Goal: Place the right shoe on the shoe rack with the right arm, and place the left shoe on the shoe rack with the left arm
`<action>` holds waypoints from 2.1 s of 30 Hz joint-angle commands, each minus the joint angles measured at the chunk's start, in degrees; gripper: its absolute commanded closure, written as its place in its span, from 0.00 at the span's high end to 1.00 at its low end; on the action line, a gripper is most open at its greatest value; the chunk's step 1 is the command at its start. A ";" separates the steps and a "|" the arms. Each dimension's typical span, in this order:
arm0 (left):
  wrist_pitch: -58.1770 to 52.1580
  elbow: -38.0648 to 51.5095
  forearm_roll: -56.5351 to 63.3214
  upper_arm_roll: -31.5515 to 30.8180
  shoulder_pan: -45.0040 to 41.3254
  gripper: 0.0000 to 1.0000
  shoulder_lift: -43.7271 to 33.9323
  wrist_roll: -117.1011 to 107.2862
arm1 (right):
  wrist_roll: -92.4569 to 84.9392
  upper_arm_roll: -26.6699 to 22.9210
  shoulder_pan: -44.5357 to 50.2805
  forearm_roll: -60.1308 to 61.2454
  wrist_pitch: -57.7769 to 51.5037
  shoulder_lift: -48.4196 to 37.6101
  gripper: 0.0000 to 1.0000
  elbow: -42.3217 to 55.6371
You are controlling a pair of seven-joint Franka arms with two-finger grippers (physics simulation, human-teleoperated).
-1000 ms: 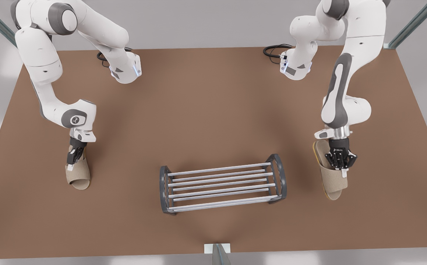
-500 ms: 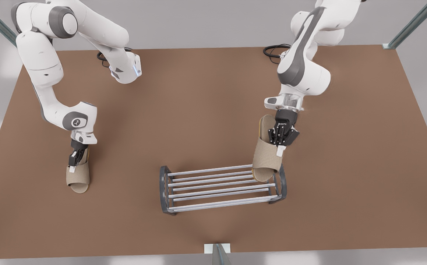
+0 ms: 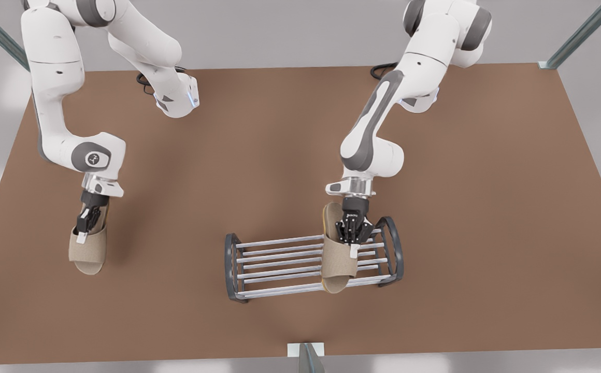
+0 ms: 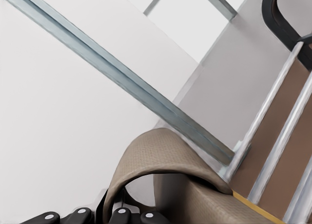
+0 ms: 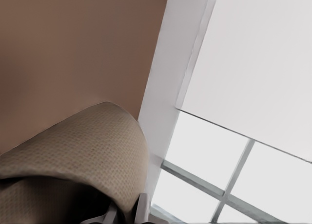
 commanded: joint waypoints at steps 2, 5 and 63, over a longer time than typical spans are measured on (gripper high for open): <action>-1.35 -1.58 -0.45 1.99 -0.09 0.21 -0.06 2.81 | 7.85 0.62 2.81 -41.95 8.77 -4.36 0.21 2.91; -1.35 -4.13 -0.36 2.78 -0.09 0.21 -0.85 2.81 | 22.97 3.70 3.88 -41.86 11.50 -8.14 0.21 4.68; -71.31 20.21 -122.53 -9.08 30.94 1.00 -18.95 91.49 | 41.43 -16.52 58.19 7.71 17.74 30.97 0.94 53.54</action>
